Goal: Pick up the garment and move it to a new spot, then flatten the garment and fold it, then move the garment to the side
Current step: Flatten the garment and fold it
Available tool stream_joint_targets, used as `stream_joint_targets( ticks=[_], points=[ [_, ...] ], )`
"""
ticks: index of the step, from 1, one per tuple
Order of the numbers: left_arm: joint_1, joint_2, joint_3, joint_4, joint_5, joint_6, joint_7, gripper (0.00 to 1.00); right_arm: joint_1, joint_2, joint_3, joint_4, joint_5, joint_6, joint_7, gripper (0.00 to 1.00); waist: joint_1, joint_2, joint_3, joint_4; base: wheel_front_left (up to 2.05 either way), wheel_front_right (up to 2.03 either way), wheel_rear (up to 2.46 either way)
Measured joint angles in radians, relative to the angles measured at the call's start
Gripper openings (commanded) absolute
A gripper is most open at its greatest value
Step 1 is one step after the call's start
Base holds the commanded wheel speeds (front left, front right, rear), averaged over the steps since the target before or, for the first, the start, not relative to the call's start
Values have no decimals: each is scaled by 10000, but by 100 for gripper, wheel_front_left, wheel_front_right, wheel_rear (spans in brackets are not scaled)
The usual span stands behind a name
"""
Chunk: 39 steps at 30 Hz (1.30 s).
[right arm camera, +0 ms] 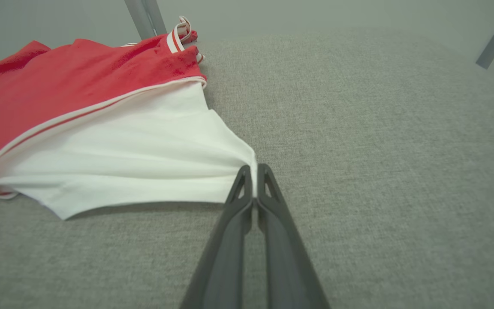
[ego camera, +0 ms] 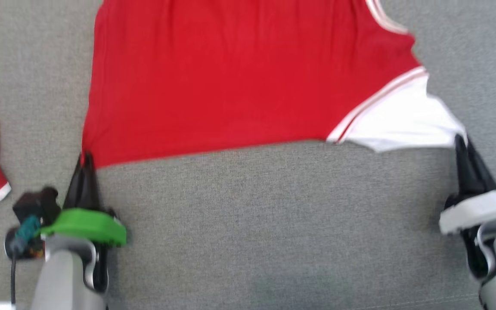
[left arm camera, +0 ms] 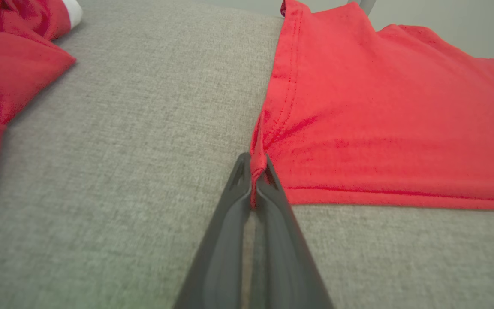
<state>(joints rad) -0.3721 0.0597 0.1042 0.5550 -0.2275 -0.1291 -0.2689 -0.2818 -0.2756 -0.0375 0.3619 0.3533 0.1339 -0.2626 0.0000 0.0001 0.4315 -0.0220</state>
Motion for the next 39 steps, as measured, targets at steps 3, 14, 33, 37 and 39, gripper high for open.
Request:
stream_joint_targets(
  ticks=[3, 14, 33, 37, 39],
  points=[
    [909, -134, 359, -17, -4, -29, -6, 0, 792, 182, 77, 150, -13, 25, 0, 0, 0, 0, -594, -100, 0, 0, 0],
    [4085, -165, 148, -215, -481, 65, 35, 0, 3172, 297, 573, 476, -50, 23, 0, 0, -1, 0, -2951, -525, 0, 0, 0],
    [5406, -142, -941, -1511, -708, 629, 48, 0, 4228, 46, 784, -522, 130, -13, 0, 0, -1, 0, -4376, -600, 0, 0, 0],
    [4791, -134, -995, -2004, -731, 543, 48, 0, 3377, 58, 819, -786, 58, -19, 0, 0, -1, 0, -4217, -448, 0, 0, 0],
    [4572, -130, -1074, -1964, -740, 495, 48, 0, 2901, 63, 832, -683, -86, -21, 0, 0, 0, 0, -4146, -365, 0, 0, 0]
  ],
)
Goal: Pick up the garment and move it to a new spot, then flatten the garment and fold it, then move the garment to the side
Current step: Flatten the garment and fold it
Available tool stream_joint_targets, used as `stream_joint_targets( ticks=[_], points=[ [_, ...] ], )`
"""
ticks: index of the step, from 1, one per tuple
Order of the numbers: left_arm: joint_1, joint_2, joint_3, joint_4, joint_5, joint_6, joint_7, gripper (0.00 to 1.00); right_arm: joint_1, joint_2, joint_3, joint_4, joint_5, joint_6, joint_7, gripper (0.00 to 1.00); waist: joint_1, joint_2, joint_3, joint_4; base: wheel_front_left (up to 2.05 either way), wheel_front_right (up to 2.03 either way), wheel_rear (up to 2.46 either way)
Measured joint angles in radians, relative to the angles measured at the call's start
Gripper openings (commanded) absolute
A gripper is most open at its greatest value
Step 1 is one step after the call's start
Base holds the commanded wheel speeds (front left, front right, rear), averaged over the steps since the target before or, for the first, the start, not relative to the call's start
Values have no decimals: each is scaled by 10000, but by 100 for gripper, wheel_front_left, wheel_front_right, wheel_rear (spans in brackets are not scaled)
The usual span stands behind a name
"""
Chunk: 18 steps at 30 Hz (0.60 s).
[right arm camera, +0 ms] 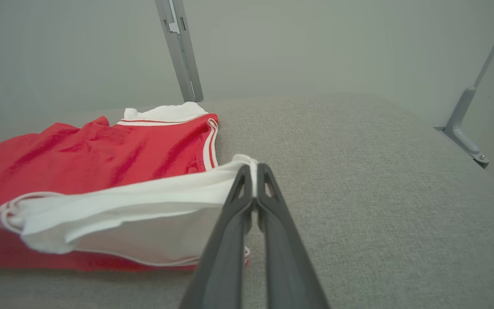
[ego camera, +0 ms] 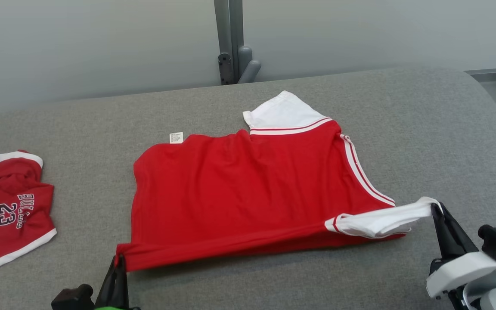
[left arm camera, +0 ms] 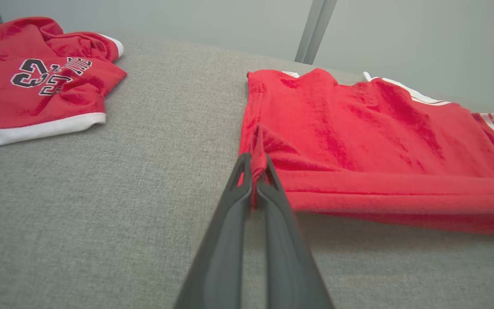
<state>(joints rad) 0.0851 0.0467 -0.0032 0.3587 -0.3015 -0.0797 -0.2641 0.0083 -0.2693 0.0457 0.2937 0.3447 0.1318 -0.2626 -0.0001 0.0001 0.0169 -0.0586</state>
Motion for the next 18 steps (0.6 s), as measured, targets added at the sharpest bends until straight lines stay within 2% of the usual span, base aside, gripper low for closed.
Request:
stream_joint_targets(
  ticks=[11, 18],
  points=[
    [-2314, 4, -405, 1271, 767, -293, -2, 0, -2645, 86, 123, 1948, -740, -2, 0, 0, 0, 0, 853, 399, 0, 0, 0],
    [-3717, 2, -491, 1776, 959, -161, -2, 0, -4015, 44, -92, 2456, -1145, -2, 0, 0, 0, 0, 1764, 647, 0, 0, 0]
  ],
)
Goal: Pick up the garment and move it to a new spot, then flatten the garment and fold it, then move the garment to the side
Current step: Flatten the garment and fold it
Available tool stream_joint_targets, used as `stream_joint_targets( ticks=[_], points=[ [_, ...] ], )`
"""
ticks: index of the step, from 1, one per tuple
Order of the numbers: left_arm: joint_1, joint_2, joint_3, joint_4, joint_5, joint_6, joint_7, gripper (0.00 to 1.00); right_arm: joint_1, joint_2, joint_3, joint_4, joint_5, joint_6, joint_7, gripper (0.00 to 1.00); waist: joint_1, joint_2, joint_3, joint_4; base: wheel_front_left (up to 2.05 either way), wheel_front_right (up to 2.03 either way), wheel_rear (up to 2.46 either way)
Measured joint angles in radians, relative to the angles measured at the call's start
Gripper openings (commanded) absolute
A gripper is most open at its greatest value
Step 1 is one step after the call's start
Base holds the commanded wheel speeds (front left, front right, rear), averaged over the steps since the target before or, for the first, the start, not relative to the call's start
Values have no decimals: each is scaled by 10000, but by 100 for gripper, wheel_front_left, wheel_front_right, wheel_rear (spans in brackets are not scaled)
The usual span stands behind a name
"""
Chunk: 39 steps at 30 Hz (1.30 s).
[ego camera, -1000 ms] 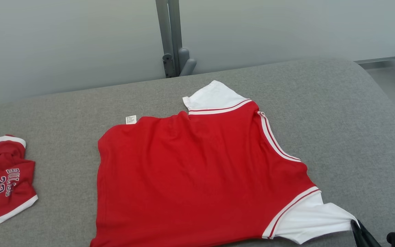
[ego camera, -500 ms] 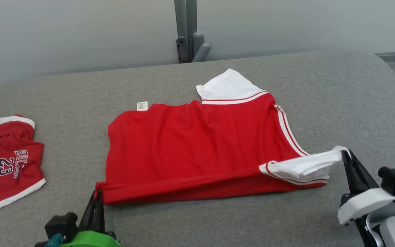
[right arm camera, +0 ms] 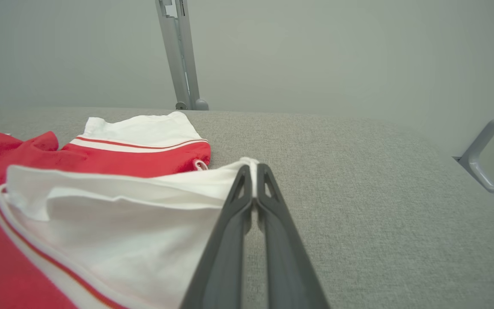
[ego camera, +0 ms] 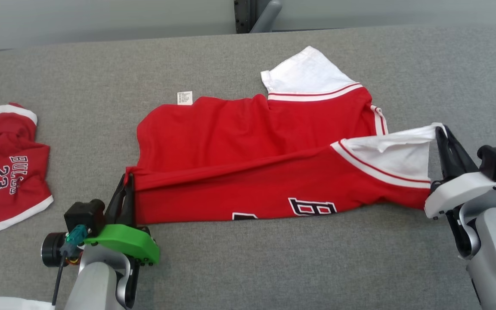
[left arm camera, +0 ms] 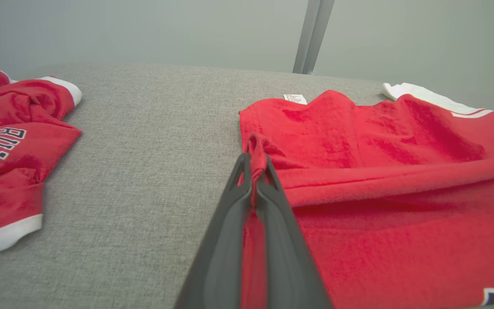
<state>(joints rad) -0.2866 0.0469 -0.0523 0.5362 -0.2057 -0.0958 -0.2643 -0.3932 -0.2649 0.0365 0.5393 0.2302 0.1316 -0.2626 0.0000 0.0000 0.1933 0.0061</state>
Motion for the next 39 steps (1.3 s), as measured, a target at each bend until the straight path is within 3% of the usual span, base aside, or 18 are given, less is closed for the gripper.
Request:
stream_joint_targets(
  ticks=[5, 6, 7, 13, 20, 24, 33, 34, 35, 36, 37, 39],
  points=[
    [-686, 2, -140, 451, 65, 79, 0, 0, -635, 63, -44, 410, -198, 0, 0, 0, 0, 0, 545, 141, 0, 0, 0],
    [-771, -2, -173, 539, -2, 79, 0, 29, -729, 96, -77, 579, -201, 0, 0, 30, 0, 0, 642, 166, 0, 0, 0],
    [-835, 0, -178, 556, -44, 96, 2, 100, -815, 128, -94, 696, -201, 0, 0, 100, 0, 0, 733, 190, 0, 0, 0],
    [-872, 2, -82, -326, -374, 320, 2, 100, -786, 290, -408, 100, -113, 0, -2, 100, 1, 0, 1029, 339, 0, 0, 0],
    [650, 12, -40, -1191, -510, 445, -2, 100, 969, 449, -623, -393, 244, 0, 0, 100, 0, 0, 704, 309, 0, 0, 0],
    [1206, 8, -82, -1212, -560, 502, 0, 100, 1741, 587, -408, -362, 508, 0, 0, 100, 0, 0, 558, 223, 0, 0, 0],
    [1317, 8, -98, -1129, -462, 520, -2, 100, 1774, 813, -418, 270, 773, 0, 0, 100, 0, 0, 483, 186, 0, 0, 0],
    [1311, 8, -107, -1114, -441, 520, -2, 100, 1736, 842, -389, 385, 817, -2, -2, 93, 0, 0, 478, 210, 0, 0, 0],
    [1301, 8, -121, -1104, -431, 518, -2, 100, 1669, 869, -349, 493, 894, -2, -4, 39, 1, 0, 472, 234, 0, 0, 0],
    [1287, 8, -127, -1099, -426, 518, -2, 100, 1604, 869, -278, 552, 928, -4, -6, 15, 1, 0, 468, 258, 0, 0, 0],
    [1267, 8, -125, -1095, -422, 518, 0, 100, 1566, 863, -221, 581, 949, -2, -6, 0, 0, 0, 465, 280, 0, 0, 0],
    [1245, 8, -117, -1091, -410, 514, -2, 100, 1533, 857, -142, 639, 1080, -2, -21, 0, 0, 0, 463, 309, 0, 0, 0]
  ],
)
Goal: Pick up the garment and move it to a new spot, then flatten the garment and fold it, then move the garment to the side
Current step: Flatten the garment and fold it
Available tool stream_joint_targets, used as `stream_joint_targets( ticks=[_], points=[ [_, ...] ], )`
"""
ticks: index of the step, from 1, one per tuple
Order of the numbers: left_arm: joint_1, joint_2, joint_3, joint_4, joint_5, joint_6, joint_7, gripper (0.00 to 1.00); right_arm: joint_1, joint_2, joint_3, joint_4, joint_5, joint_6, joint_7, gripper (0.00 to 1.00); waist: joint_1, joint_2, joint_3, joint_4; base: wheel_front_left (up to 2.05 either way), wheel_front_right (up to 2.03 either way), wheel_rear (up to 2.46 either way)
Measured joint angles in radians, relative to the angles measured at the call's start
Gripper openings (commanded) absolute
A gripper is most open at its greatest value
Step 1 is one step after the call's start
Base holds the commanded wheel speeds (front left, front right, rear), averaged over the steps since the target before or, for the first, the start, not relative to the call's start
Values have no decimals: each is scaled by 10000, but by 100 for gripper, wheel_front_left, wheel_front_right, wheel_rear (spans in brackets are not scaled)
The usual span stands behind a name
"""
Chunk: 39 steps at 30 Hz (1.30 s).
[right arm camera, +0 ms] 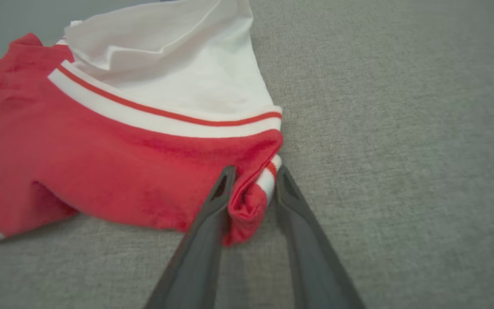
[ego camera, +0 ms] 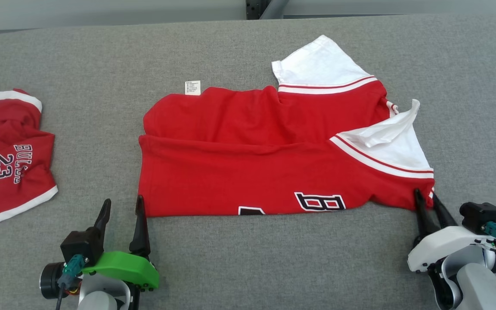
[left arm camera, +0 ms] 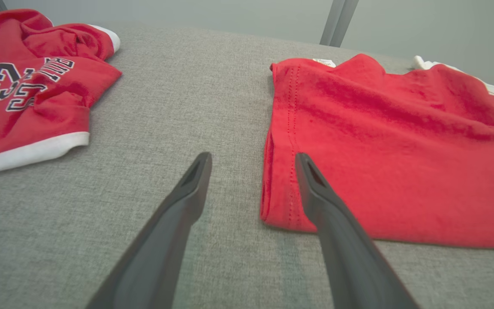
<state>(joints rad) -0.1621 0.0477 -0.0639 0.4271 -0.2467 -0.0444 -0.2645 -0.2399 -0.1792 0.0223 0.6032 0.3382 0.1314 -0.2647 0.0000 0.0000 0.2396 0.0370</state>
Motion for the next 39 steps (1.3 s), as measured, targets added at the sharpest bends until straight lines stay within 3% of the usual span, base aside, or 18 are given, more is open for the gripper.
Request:
stream_joint_targets(
  ticks=[12, 24, 25, 26, 27, 32, 39],
  points=[
    [-168, 2, 48, 721, -360, -102, 2, 100, -93, -314, 334, -596, 311, 0, 4, 0, 0, 0, 115, -82, 0, 0, 0],
    [-761, 21, -332, 1509, -959, -541, -21, 100, -182, -497, 644, -980, 476, 0, 4, 0, 0, 0, 464, -256, 0, 0, 0],
    [-761, 23, -399, 1569, -1011, -598, -25, 65, -183, -502, 640, -984, 477, 0, 6, 0, 0, 0, 460, -268, 0, 0, 0],
    [-761, 23, -483, 1611, -1070, -619, -29, 20, -182, -514, 637, -986, 477, 0, 4, 0, 0, 0, 453, -272, 0, 0, 0],
    [-761, 52, -581, 1641, -1118, -652, -38, 0, -182, -522, 623, -989, 477, 0, 4, 0, 0, 0, 444, -272, 0, 0, 0],
    [-712, 36, -832, 1724, -1231, -786, -36, 0, -131, -470, 589, -888, 472, 0, 4, 0, 0, 0, 275, -252, 0, 0, 0],
    [308, -6, -337, 1555, -1220, -830, -6, 0, 370, -245, 623, -401, 489, 0, 6, 0, 0, 0, -573, -295, 0, 0, 0]
  ],
)
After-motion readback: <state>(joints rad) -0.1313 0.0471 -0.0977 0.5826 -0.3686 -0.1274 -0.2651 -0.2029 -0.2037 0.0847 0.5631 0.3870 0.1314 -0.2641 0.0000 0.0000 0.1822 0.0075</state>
